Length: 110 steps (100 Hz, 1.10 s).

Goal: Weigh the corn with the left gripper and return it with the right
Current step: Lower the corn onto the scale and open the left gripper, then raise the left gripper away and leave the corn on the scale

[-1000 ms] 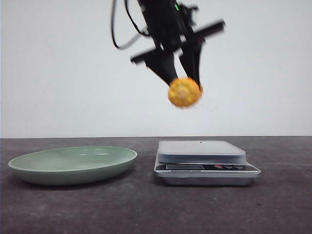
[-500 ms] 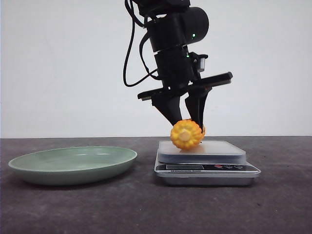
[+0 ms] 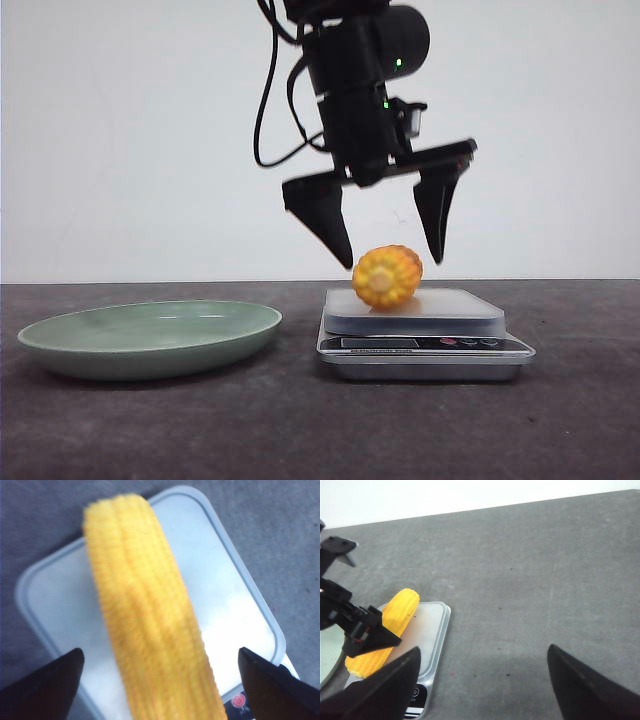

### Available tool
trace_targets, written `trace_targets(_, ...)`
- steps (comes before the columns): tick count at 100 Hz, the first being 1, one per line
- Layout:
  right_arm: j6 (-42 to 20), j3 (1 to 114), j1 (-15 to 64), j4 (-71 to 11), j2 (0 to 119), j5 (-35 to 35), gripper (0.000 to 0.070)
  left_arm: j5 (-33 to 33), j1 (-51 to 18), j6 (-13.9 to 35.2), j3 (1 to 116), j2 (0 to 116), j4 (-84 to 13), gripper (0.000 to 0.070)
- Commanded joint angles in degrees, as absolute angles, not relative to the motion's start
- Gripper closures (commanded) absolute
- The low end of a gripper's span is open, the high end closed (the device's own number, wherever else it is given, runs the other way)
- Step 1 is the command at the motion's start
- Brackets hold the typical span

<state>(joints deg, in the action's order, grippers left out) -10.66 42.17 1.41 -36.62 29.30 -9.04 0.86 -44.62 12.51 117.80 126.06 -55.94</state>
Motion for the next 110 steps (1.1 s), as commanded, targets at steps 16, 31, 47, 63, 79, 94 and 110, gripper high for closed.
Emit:
trace_targets(16, -10.0, 43.22, 1.43, -36.6, 29.45, -9.06, 0.0188, 6.79, -43.77, 8.21, 130.37, 119.07, -61.93, 0.011)
trace_targets(31, -10.0, 43.22, 1.45, -37.17, 29.45, -9.21, 0.0188, 11.18, -41.1, 7.11, 131.83, 110.69, -65.6, 0.0112)
trace_targets(47, -10.02, 43.22, 2.2, -37.56, 29.45, -9.21, 0.0188, 15.9, -36.64, 6.87, 131.83, 100.6, -73.01, 0.0115)
trace_targets(63, -10.02, 43.22, 3.29, -37.58, 29.47, -9.21, 0.0188, 20.08, -32.14, 6.9, 131.83, 90.52, -79.4, 0.0115)
trace_targets(79, -10.02, 43.22, 4.43, -37.54, 29.47, -9.21, 0.0188, 23.94, -29.3, 8.08, 131.81, 79.94, -83.18, 0.0118)
trace_targets(94, -10.04, 43.22, 5.48, -37.52, 29.47, -9.23, 0.0188, 24.62, -29.15, 8.64, 131.33, 71.05, -83.7, 0.0201)
trace_targets(110, -10.02, 43.22, 6.72, -37.5, 29.5, -9.21, 0.0188, 28.08, -29.15, 10.68, 125.38, 60.99, -83.85, 0.0191)
